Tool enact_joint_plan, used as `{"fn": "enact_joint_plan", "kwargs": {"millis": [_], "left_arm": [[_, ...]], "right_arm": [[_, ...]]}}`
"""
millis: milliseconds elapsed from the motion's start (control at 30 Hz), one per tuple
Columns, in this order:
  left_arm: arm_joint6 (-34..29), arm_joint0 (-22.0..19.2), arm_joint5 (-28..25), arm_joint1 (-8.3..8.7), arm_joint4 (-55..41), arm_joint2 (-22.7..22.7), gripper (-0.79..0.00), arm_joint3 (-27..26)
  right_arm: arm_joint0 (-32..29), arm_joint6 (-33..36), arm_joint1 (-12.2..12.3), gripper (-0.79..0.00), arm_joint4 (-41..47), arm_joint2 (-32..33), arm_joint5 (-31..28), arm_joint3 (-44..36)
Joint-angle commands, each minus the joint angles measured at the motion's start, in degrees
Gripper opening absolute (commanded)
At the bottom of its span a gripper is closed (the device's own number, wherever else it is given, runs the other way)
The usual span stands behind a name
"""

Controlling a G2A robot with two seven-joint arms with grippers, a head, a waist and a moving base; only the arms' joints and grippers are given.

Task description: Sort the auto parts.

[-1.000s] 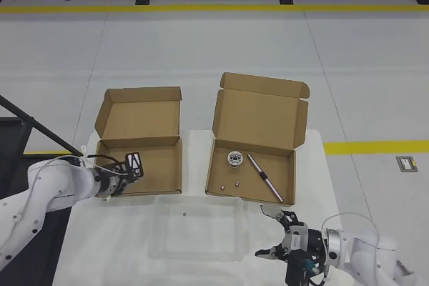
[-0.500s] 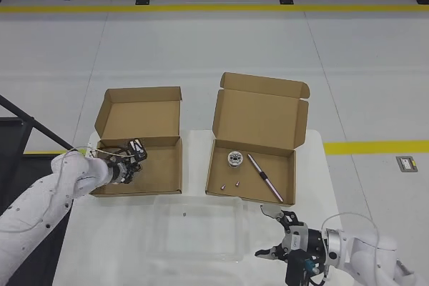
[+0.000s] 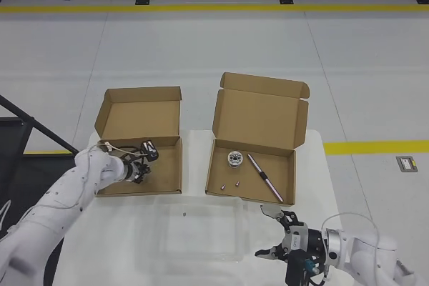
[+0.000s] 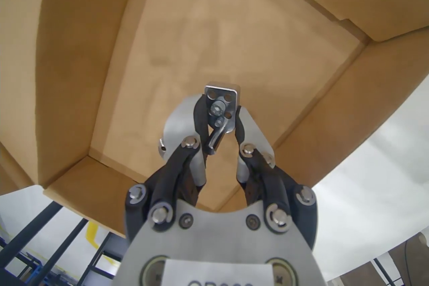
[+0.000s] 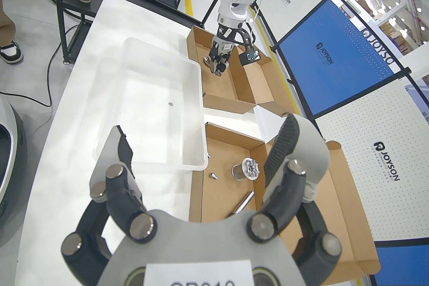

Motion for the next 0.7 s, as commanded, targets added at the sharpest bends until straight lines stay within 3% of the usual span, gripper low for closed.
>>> {"fn": "enact_joint_plan", "kwargs": {"millis": [0,33,67,233,367,533,667], "left_arm": [[1.1,-0.5,-0.5,-0.76,0.9,-0.2,-0.413,1.5],[1.6,-0.7,-0.5,-1.03,1.7,-0.4,-0.397,2.1],[2.3,-0.9,-0.7,-1.24,2.1,-0.7,-0.323,2.7],[5.8,-1.6,-2.9,-1.18,3.5,-3.0,-0.225,3.9],[8.4,-1.3,-4.4,0.02,4.0,-5.8,-0.212,2.7],[11.3,0.4,-6.0,3.25,4.3,-11.3,-0.206,-2.5],[13.5,4.8,-7.3,7.41,2.4,-18.4,-0.206,-10.2]], "right_arm": [[0.0,0.0,0.0,0.0,0.0,0.0,0.0,0.0],[0.0,0.0,0.0,0.0,0.0,0.0,0.0,0.0],[0.0,0.0,0.0,0.0,0.0,0.0,0.0,0.0],[0.0,0.0,0.0,0.0,0.0,0.0,0.0,0.0],[0.0,0.0,0.0,0.0,0.0,0.0,0.0,0.0],[0.0,0.0,0.0,0.0,0.0,0.0,0.0,0.0],[0.0,0.0,0.0,0.0,0.0,0.0,0.0,0.0]]}}
